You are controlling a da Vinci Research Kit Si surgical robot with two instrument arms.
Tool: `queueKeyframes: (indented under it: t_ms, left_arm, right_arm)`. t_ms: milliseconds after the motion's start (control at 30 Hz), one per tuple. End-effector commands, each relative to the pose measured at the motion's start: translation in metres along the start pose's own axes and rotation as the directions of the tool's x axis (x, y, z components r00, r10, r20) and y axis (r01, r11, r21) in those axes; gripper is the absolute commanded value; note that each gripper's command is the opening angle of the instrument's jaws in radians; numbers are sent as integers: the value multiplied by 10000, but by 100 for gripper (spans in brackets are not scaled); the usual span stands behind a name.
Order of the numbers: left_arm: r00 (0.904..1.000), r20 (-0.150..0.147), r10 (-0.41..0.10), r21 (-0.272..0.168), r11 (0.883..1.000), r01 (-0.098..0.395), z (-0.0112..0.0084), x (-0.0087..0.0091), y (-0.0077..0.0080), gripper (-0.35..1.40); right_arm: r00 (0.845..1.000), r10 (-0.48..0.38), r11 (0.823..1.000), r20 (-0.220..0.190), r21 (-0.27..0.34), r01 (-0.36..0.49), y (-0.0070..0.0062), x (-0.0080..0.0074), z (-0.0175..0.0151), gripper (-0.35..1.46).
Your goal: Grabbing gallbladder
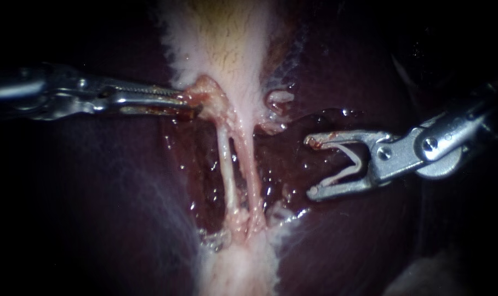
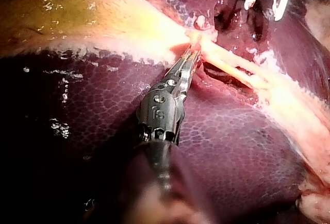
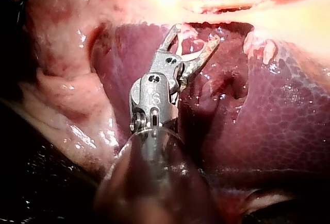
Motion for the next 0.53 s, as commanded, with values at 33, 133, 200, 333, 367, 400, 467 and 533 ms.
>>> queueKeyframes:
  t_ms: [33, 133, 200, 333, 367, 400, 467, 533]
  left_arm:
    - [10000, -74, -40, -67, 10000, 39, -8, 7, 3, -35]
    - [9996, -242, -120, -113, 9999, 117, -23, 19, 10, -35]
    - [9996, -238, -146, -124, 9998, 143, -29, 22, 14, -35]
    - [9996, -239, -144, -112, 9998, 141, -28, 21, 13, -35]
    - [9996, -239, -138, -109, 9998, 136, -27, 19, 12, -35]
    - [9996, -239, -134, -107, 9999, 132, -26, 18, 10, -35]
    - [9996, -240, -125, -104, 9999, 123, -25, 16, 8, -35]
    - [9996, -240, -121, -102, 9999, 118, -24, 14, 7, -35]
  right_arm:
    - [10000, 2, 10000, 3, -5, -2, 0, 0, 0, 50]
    - [10000, 2, 10000, 4, -5, -2, 1, -1, 0, 50]
    - [10000, 2, 10000, 4, -5, -2, 1, -1, 0, 50]
    - [10000, 3, 10000, 4, -6, -3, 1, -1, 0, 50]
    - [10000, 3, 10000, 4, -6, -3, 1, -1, 0, 50]
    - [10000, 3, 10000, 4, -6, -3, 1, -1, 0, 50]
    - [10000, 3, 10000, 4, -6, -3, 1, -1, 0, 50]
    - [10000, 3, 10000, 4, -5, -3, 1, -1, 0, 50]
